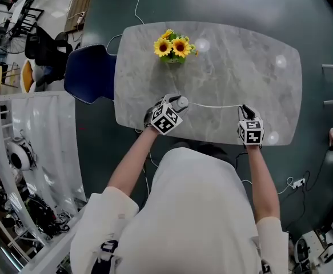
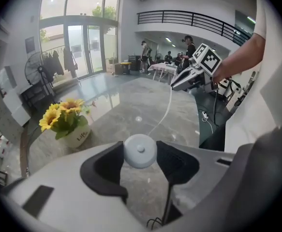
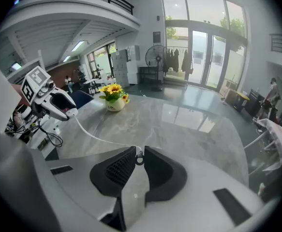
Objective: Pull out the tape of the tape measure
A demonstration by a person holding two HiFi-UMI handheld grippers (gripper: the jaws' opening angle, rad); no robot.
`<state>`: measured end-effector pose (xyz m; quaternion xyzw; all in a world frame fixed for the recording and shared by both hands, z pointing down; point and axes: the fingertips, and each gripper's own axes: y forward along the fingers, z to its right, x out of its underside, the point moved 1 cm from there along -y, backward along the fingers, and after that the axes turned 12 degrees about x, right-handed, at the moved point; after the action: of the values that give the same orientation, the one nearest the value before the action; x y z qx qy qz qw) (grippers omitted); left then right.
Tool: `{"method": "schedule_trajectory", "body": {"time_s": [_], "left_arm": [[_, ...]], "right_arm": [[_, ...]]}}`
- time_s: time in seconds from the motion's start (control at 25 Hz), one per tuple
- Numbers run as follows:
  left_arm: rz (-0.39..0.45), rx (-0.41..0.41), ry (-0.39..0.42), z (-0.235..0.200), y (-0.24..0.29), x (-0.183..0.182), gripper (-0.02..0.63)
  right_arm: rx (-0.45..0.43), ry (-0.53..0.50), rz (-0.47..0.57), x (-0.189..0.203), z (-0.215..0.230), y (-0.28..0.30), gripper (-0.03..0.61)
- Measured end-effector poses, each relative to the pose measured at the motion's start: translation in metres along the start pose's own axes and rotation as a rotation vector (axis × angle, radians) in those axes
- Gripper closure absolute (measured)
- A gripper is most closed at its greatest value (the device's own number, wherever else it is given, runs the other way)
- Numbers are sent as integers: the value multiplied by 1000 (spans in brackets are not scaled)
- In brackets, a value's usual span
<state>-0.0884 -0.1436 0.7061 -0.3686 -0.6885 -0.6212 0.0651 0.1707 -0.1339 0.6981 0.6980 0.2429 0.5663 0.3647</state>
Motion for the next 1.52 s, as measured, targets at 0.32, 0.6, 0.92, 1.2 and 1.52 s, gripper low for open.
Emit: {"method": "schedule_trajectory", "body": {"time_s": [0.32,0.6,0.92,1.2,1.52], "left_arm": [[-73,19,-64,-26,42,43,396],[-128,18,-75,-41,77,73,396],[-187,-40,-22,-52,103,97,396],[-202,-46,-18,-53,113,105,396],[-187,-39,-17,-52,117,111,393]], "right_arm": [[-47,-50,-112,24,-22,51,505],[-72,-69,-195,54,-40,84,505],[-68,-106,-256,83,-50,111,503],[-63,-145,-296,103,-58,118,503],[-18,-202,-276,104,-63,123,489]]}}
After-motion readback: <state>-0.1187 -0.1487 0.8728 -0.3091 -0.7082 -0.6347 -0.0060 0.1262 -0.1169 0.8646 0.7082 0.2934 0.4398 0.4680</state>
